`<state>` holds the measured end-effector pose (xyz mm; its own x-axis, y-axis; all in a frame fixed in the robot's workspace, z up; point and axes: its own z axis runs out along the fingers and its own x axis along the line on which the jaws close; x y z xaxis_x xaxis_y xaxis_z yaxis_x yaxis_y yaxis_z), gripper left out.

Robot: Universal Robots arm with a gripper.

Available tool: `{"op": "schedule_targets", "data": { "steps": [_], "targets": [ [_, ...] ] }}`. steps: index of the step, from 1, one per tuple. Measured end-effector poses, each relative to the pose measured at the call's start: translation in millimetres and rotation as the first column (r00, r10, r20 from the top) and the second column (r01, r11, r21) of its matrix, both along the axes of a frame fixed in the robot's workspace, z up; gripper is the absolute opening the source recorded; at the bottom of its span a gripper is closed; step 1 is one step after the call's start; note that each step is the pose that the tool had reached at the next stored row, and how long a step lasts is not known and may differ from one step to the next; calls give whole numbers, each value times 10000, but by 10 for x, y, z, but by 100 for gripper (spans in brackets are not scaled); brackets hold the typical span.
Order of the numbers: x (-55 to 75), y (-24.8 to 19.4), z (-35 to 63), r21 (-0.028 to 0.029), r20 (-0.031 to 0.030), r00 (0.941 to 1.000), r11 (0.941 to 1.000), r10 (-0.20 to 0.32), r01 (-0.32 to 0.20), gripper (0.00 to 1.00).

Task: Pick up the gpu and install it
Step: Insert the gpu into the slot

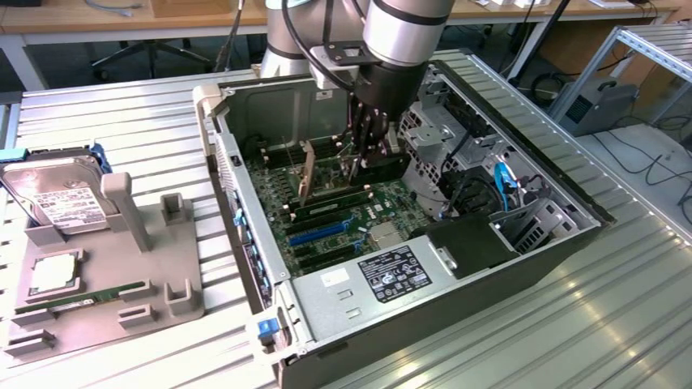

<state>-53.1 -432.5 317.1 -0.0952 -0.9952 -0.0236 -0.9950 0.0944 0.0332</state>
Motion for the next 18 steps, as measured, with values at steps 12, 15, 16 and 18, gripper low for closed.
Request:
{"op": "schedule_targets", "data": {
  "steps": [12, 15, 16, 18],
  "targets": [
    [0, -11, -30, 0, 0, 10000, 10000, 0, 0, 28],
    [0, -13, -36, 0, 0, 10000, 10000, 0, 0, 28],
    [0, -14, -40, 0, 0, 10000, 10000, 0, 0, 28],
    [0, -17, -47, 0, 0, 10000, 10000, 0, 0, 28]
  ]
}}
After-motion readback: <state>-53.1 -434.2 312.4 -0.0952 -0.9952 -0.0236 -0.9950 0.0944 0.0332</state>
